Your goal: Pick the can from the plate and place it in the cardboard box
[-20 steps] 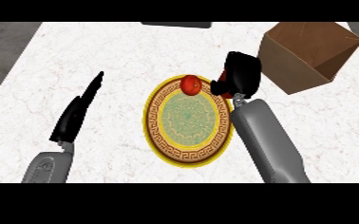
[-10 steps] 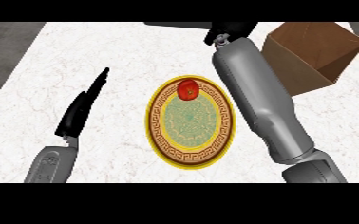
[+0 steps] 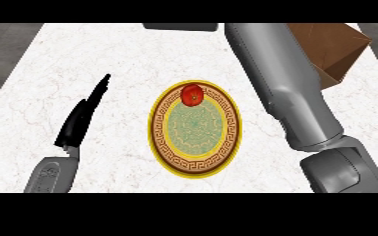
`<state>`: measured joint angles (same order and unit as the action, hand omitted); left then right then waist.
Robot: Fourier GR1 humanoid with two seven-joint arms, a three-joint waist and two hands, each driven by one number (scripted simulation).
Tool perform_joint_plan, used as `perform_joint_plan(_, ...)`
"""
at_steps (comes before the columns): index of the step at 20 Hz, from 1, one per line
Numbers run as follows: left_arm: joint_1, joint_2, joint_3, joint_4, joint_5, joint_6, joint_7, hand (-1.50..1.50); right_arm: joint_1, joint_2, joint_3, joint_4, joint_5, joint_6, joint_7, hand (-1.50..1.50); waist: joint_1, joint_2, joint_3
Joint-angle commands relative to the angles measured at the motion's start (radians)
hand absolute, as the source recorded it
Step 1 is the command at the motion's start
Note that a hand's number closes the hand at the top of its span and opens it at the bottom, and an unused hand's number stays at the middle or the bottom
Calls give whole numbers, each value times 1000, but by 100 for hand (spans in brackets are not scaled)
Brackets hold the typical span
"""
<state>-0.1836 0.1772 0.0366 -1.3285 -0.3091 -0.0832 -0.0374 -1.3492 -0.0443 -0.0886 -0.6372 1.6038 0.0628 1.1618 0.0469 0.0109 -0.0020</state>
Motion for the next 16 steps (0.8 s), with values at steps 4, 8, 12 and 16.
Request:
perform_joint_plan(4,3,-17,-4,-9,-14,25,25,0,-51,-36,-82,35,33,25,189,150,-27,-7,1)
perform_joint_plan(8,11,6,27,4,18,-2,2,0,56,-91,-127,31,32,-23,127,150,-37,-6,2)
perform_joint_plan(12,43,20,29,-48,15,-5,22,0,116,-143,-166,29,31,-23,78,150,-34,-8,2)
perform_joint_plan(16,64,10,39,-20,25,4,-8,0,178,-119,-305,-34,-105,-12,49,150,-60,-17,3)
